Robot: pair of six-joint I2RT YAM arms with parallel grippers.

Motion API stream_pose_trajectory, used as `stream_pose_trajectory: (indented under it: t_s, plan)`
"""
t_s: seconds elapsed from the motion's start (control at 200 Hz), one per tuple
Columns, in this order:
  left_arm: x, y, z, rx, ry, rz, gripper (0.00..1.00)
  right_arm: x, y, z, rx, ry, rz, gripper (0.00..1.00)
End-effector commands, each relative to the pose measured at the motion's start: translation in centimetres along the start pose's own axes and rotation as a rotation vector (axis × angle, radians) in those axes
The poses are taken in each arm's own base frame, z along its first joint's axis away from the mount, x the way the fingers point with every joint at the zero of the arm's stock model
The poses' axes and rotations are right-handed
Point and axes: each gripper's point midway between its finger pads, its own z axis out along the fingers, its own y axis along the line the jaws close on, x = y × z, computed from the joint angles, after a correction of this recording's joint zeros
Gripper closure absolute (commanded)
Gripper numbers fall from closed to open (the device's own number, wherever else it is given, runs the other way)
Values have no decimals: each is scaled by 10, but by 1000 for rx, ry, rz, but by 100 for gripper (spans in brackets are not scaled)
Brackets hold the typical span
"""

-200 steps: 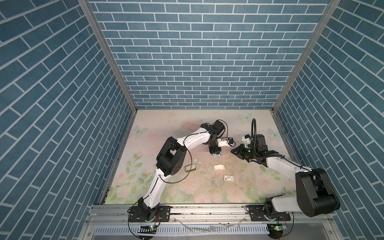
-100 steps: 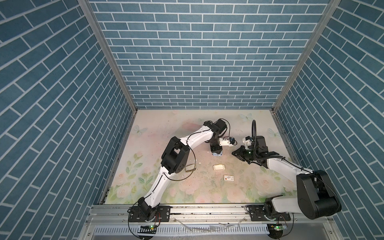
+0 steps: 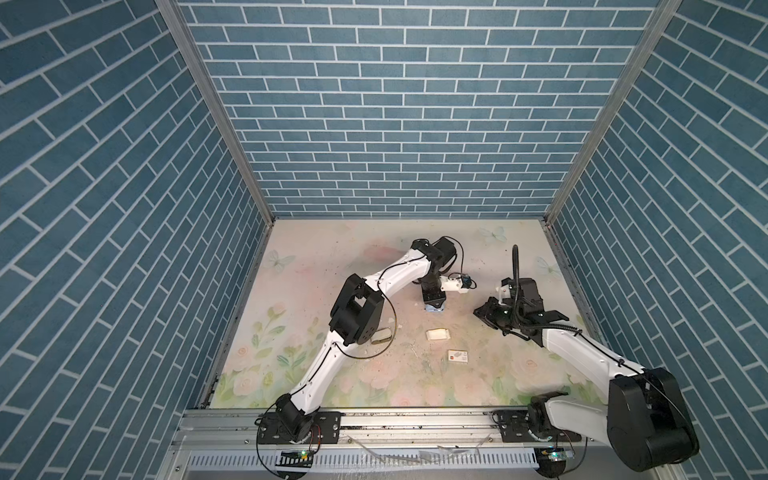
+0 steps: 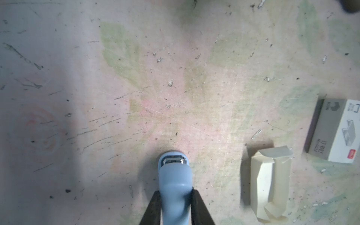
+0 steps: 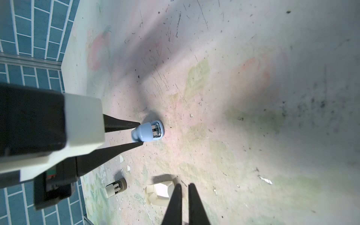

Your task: Load the staples into the stapler

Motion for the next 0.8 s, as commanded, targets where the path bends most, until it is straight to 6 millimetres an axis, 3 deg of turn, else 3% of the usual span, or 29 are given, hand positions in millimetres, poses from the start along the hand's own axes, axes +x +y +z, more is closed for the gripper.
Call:
stream_pose_trajectory:
  t_s: [0.0, 0.44, 0.795]
  plan:
    - [35, -23, 41, 122, 172, -26, 89, 4, -8, -4, 30, -6, 23, 89]
    - [50, -30, 64, 156, 276, -21, 89, 11, -13, -9, 32, -12, 32, 89]
    - [52, -30, 70, 159, 296, -21, 89, 14, -16, -8, 33, -12, 38, 89]
